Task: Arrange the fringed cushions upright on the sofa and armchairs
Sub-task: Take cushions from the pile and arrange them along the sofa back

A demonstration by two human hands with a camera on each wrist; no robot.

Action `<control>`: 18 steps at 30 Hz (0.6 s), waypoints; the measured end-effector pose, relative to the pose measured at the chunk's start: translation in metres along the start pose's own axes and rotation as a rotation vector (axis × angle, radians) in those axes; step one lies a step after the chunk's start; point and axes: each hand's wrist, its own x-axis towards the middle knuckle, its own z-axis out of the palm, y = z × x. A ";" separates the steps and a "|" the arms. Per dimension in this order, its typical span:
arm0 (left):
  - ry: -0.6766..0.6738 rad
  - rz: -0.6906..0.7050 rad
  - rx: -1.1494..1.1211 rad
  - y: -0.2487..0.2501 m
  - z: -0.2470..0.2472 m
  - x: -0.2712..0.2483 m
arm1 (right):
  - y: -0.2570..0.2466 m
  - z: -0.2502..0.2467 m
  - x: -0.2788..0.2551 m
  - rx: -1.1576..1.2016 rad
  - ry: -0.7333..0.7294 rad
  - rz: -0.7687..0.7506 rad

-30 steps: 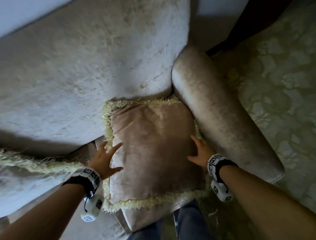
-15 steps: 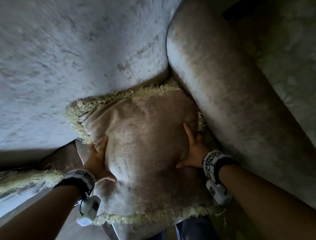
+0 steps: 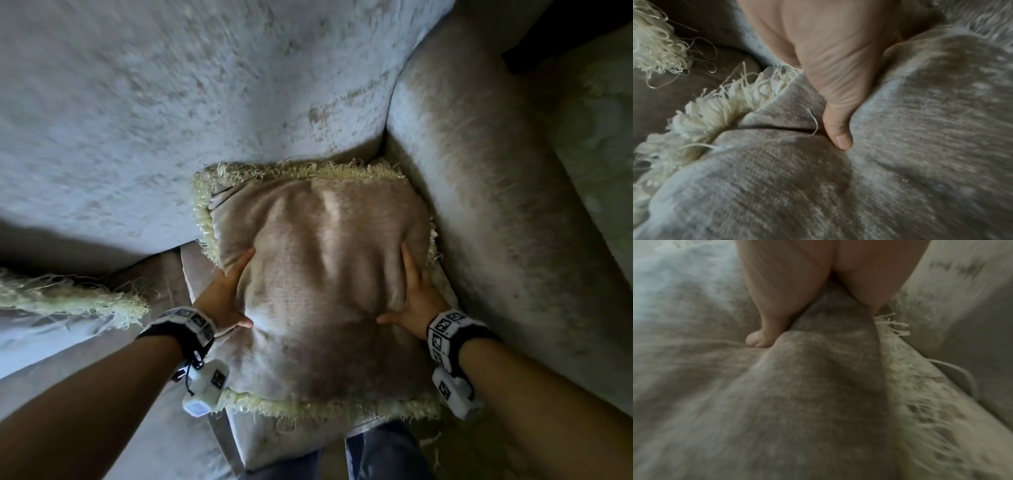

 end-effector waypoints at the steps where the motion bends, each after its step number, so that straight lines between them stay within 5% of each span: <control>1: 0.019 0.032 -0.014 0.001 -0.002 -0.008 | -0.002 -0.002 -0.009 -0.002 0.016 -0.025; 10: 0.263 0.219 -0.185 -0.005 -0.013 -0.084 | -0.044 -0.039 -0.068 -0.141 0.149 -0.185; 18: 0.696 0.099 -0.303 0.001 -0.092 -0.100 | -0.169 -0.108 -0.034 -0.214 0.351 -0.377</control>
